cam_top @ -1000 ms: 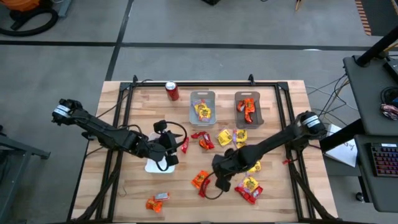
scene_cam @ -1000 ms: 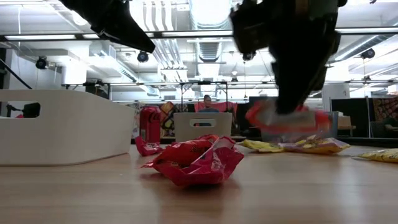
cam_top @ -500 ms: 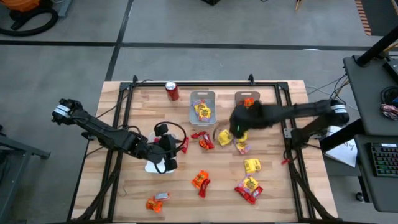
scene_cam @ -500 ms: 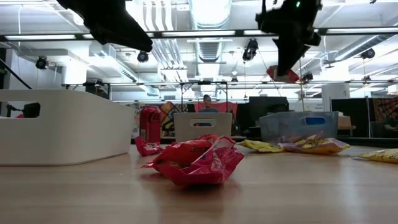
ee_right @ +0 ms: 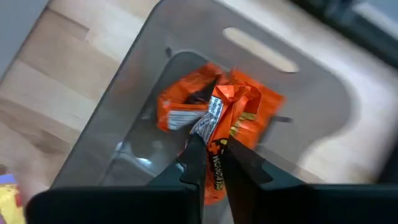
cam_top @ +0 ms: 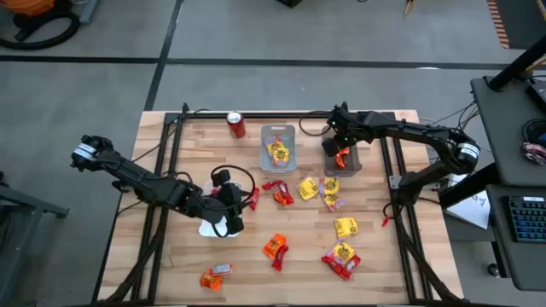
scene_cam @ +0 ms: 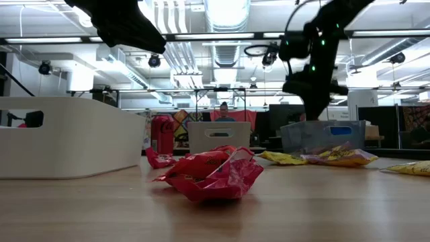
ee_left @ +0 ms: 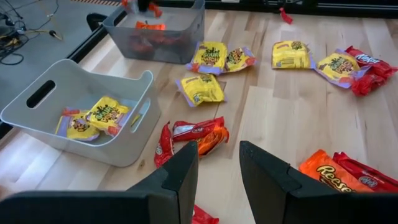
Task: Sort candy
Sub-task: Put the orange candy into the black bin
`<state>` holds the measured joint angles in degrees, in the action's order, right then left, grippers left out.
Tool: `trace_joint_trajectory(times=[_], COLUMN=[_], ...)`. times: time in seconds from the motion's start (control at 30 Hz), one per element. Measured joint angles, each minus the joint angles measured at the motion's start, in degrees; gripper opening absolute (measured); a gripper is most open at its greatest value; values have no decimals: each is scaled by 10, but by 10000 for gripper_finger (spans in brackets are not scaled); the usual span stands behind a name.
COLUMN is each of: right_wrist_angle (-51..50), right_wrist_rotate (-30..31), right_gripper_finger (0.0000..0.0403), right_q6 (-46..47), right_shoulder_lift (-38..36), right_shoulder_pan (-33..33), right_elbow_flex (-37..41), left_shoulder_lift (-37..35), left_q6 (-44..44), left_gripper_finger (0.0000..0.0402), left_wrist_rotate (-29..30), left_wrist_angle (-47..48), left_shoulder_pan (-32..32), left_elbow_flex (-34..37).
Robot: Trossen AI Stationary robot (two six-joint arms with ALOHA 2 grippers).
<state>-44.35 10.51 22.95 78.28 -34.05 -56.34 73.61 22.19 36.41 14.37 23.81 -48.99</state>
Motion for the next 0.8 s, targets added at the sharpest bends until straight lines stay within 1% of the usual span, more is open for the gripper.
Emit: trace_joint_trajectory(times=[0.03, 0.1, 0.27, 0.37, 0.5, 0.63, 0.7, 0.8], right_wrist_angle=[17, 37, 45, 44, 45, 45, 44, 46], right_wrist_rotate=[-17, -30, -31, -30, -45, -68, -71, -70], right_gripper_finger=[49, 69, 112, 129, 139, 141, 139, 137], right_q6=[-4, -11, -21, -25, -28, -30, -29, -23], right_shoulder_lift=[3, 7, 4, 1, -6, -23, -36, -56], right_shoulder_pan=[-8, -15, -16, -15, -6, 25, 50, 98], right_elbow_flex=[12, 31, 44, 38, 21, 2, -6, -15], left_shoulder_lift=[0, 0, 0, 0, 0, 1, 5, 14], left_q6=[1, 4, 11, 20, 33, 85, 109, 132], left_gripper_finger=[103, 103, 103, 103, 103, 103, 103, 103], left_wrist_rotate=[0, 0, -1, -12, -56, -123, -134, -135], left_wrist_angle=[0, 0, 0, -2, 7, 71, 112, 165], left_shoulder_pan=[0, 0, 0, 0, 0, 5, 12, 30], left_elbow_flex=[0, 0, 0, -2, -23, -61, -82, -107])
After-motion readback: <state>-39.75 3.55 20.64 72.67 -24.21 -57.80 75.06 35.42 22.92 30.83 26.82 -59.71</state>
